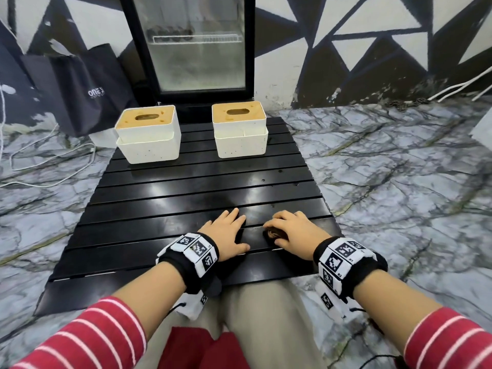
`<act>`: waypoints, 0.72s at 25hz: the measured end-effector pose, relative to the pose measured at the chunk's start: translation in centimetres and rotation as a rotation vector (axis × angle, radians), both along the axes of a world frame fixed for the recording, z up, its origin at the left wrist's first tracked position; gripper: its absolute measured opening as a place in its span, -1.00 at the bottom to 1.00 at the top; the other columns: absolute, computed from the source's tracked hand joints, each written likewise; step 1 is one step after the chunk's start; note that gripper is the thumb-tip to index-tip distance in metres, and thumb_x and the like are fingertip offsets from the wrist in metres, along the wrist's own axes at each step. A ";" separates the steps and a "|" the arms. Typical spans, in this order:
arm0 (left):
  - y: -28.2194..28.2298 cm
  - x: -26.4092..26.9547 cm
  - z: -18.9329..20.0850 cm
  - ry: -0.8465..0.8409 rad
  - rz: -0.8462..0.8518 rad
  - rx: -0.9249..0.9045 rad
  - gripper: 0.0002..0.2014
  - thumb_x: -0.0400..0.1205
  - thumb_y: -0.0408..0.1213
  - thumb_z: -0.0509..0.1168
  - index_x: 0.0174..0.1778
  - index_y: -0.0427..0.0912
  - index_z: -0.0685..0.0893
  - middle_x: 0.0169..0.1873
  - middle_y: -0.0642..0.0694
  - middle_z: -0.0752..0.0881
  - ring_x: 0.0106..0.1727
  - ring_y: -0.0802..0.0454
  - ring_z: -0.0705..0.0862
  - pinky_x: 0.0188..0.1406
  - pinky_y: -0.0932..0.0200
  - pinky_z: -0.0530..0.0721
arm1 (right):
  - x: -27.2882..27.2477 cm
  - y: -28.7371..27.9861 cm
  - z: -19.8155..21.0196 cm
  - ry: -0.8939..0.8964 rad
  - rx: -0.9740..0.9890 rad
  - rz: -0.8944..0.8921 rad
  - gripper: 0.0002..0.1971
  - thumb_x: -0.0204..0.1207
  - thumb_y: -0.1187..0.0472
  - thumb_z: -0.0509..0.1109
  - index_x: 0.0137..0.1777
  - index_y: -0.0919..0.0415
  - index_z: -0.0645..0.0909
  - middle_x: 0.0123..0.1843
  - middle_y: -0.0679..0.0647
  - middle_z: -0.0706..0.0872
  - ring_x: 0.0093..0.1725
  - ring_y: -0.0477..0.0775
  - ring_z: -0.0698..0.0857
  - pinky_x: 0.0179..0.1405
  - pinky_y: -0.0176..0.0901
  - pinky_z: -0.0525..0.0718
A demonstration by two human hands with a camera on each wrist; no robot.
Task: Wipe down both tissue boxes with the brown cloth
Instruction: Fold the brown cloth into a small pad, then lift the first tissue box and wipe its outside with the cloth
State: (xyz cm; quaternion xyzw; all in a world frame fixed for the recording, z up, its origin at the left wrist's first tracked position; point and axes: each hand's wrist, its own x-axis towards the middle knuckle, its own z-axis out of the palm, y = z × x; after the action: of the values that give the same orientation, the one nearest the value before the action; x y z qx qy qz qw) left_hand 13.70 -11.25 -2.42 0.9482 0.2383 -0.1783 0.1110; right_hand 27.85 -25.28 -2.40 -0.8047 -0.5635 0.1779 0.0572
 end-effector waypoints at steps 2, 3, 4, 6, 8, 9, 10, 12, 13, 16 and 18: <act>0.0 -0.2 -0.2 -0.014 0.009 -0.007 -0.21 0.62 0.16 0.17 0.66 -0.01 -0.07 0.67 0.00 -0.17 0.68 0.02 -0.15 0.62 -0.14 0.05 | -0.1 -0.2 0.0 -0.004 0.006 -0.005 -0.56 0.54 0.12 0.28 0.41 -0.17 0.36 0.44 -0.08 0.35 0.27 0.22 0.37 0.30 0.16 0.47; 0.0 -0.3 -0.2 -0.018 0.009 -0.009 -0.21 0.62 0.16 0.17 0.66 -0.01 -0.07 0.67 0.01 -0.17 0.68 0.02 -0.15 0.62 -0.14 0.05 | -0.2 -0.2 0.0 -0.008 0.006 -0.012 -0.56 0.54 0.12 0.27 0.41 -0.16 0.36 0.44 -0.08 0.35 0.27 0.22 0.36 0.30 0.17 0.47; 0.0 -0.3 -0.2 -0.020 0.006 -0.008 -0.21 0.62 0.16 0.16 0.66 -0.01 -0.07 0.67 0.01 -0.16 0.68 0.02 -0.15 0.63 -0.14 0.05 | -0.3 -0.2 0.1 -0.013 0.005 -0.016 -0.56 0.55 0.12 0.26 0.42 -0.15 0.35 0.44 -0.08 0.34 0.27 0.22 0.35 0.30 0.17 0.47; 0.0 -0.3 -0.2 -0.023 0.002 -0.004 -0.22 0.62 0.16 0.16 0.66 -0.01 -0.07 0.67 0.00 -0.16 0.68 0.02 -0.14 0.63 -0.13 0.05 | -0.4 -0.2 0.2 -0.018 0.006 -0.015 -0.56 0.55 0.13 0.26 0.42 -0.15 0.35 0.45 -0.07 0.33 0.28 0.22 0.34 0.30 0.17 0.47; 0.1 -0.3 -0.1 -0.027 0.002 -0.003 -0.22 0.62 0.16 0.16 0.66 -0.01 -0.07 0.67 0.00 -0.16 0.68 0.02 -0.14 0.63 -0.12 0.05 | -0.5 -0.2 0.4 -0.018 -0.006 -0.016 -0.55 0.55 0.12 0.26 0.42 -0.15 0.34 0.45 -0.06 0.33 0.28 0.21 0.34 0.30 0.17 0.48; 0.1 -0.3 -0.1 -0.026 -0.003 -0.002 -0.22 0.62 0.16 0.16 0.66 -0.01 -0.06 0.67 0.00 -0.15 0.68 0.02 -0.14 0.63 -0.12 0.05 | -0.5 -0.1 0.6 -0.018 -0.018 -0.017 -0.55 0.54 0.12 0.27 0.42 -0.16 0.34 0.46 -0.06 0.33 0.30 0.21 0.33 0.30 0.17 0.48; 0.1 -0.3 0.0 -0.023 -0.009 -0.004 -0.21 0.62 0.16 0.17 0.66 -0.01 -0.06 0.67 0.00 -0.15 0.68 0.01 -0.13 0.62 -0.13 0.06 | -0.6 0.0 0.8 -0.017 -0.044 -0.024 -0.54 0.53 0.09 0.28 0.43 -0.17 0.33 0.48 -0.05 0.30 0.33 0.22 0.32 0.31 0.18 0.47; 0.4 -0.4 0.3 -0.023 -0.028 -0.004 -0.21 0.61 0.15 0.20 0.66 -0.01 -0.03 0.67 -0.02 -0.12 0.68 0.00 -0.09 0.62 -0.14 0.07 | -0.9 0.6 1.6 -0.031 -0.103 -0.051 -0.47 0.50 -0.03 0.32 0.46 -0.17 0.28 0.58 -0.01 0.16 0.49 0.24 0.18 0.40 0.22 0.38; 0.5 -0.4 0.4 -0.023 -0.041 -0.009 -0.21 0.60 0.13 0.22 0.66 -0.01 -0.02 0.67 -0.03 -0.09 0.68 0.00 -0.06 0.62 -0.15 0.08 | -1.1 0.7 1.9 -0.040 -0.119 -0.073 -0.40 0.48 -0.11 0.32 0.49 -0.16 0.22 0.63 0.01 0.04 0.57 0.24 0.04 0.46 0.26 0.28; 2.4 -1.0 1.2 -0.061 -0.033 -0.014 -0.21 0.59 0.10 0.26 0.66 -0.01 0.02 0.67 -0.05 -0.01 0.67 -0.01 0.04 0.60 -0.12 0.14 | -2.0 2.4 3.5 -0.088 -0.053 -0.064 -0.28 0.47 -0.17 0.30 0.56 -0.09 0.08 0.66 0.02 -0.14 0.63 0.15 -0.17 0.54 0.27 0.10; 4.8 -1.7 2.0 -0.091 0.007 -0.004 -0.21 0.58 0.09 0.28 0.65 0.01 0.03 0.67 -0.03 0.01 0.66 -0.01 0.07 0.60 -0.10 0.17 | -2.4 4.4 4.8 -0.079 0.027 -0.017 -0.27 0.48 -0.11 0.32 0.57 -0.05 0.06 0.66 0.03 -0.12 0.63 0.11 -0.11 0.53 0.20 0.15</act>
State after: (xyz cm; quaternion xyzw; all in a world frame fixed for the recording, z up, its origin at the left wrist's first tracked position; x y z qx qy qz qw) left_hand 11.97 -6.48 -0.37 0.9543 0.2358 -0.1351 0.1244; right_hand 25.42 -20.92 2.43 -0.8149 -0.5610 0.1377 0.0474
